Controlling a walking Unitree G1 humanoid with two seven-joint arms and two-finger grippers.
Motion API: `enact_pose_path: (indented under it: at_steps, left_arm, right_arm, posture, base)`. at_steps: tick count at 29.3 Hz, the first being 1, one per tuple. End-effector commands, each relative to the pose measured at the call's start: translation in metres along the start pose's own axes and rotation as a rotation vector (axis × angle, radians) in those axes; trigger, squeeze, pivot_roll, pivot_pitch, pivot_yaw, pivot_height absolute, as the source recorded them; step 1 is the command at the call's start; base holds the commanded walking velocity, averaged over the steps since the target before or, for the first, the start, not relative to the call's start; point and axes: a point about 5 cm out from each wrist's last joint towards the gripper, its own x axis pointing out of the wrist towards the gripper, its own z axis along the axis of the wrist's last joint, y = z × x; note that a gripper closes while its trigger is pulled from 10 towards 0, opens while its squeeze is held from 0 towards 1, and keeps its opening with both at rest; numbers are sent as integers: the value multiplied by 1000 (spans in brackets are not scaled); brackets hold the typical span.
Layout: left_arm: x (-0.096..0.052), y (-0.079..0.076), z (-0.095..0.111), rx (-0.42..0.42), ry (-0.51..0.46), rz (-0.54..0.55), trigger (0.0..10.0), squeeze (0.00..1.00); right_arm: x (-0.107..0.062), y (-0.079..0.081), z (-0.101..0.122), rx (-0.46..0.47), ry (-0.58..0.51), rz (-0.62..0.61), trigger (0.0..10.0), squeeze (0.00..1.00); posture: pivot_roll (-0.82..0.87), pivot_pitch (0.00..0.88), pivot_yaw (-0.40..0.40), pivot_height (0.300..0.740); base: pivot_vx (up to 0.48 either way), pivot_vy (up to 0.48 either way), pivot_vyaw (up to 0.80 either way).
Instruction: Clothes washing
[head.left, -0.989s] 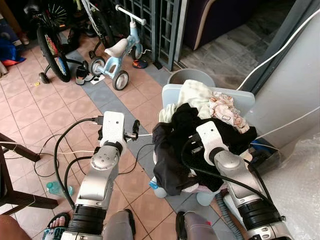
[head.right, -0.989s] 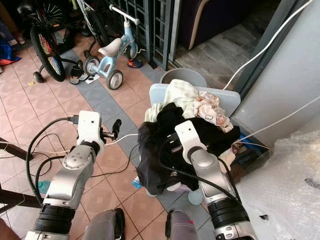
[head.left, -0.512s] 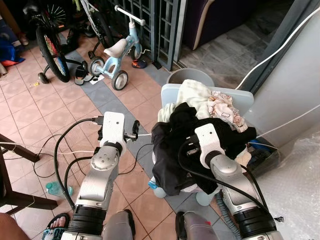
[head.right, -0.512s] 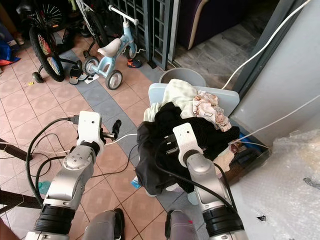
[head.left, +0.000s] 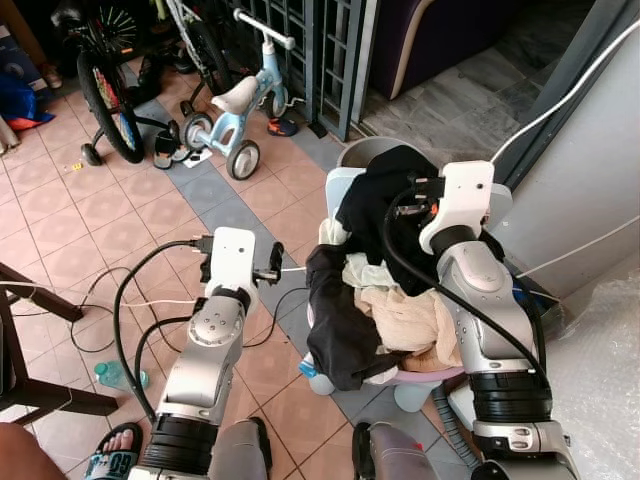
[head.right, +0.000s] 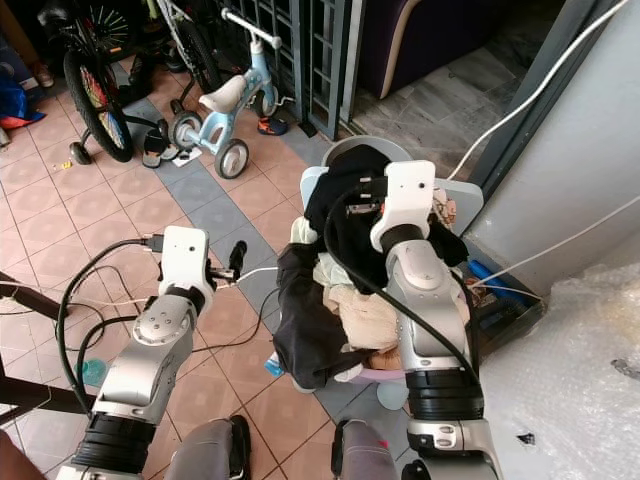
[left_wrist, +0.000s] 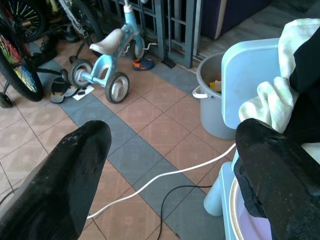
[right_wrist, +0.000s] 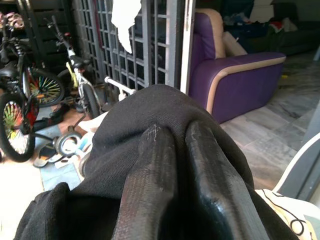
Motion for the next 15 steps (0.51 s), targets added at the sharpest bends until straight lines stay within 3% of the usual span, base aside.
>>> enact_pose_path:
  at_steps: [1,6,15]
  left_arm:
    - [-1,1,-5,10,15,4,10000,0]
    - [-1,-2,-7,7,19,2,10000,0]
    - [0,-2,-7,9,17,-2,10000,0]
  right_arm:
    - [-2,-3,10,-2,-54,-22,0,0]
    - [-11,-1,2,11,-42,-25,0,0]
    - [-10,2,1,7,-49,-13,0,0]
  posture:
    - [-39,122,48,740]
    - [-43,112,46,740]
    - [-42,110,46,740]
  base:
    - [0,0,0]
    - [-227,0,0]
    - [-328,0,0]
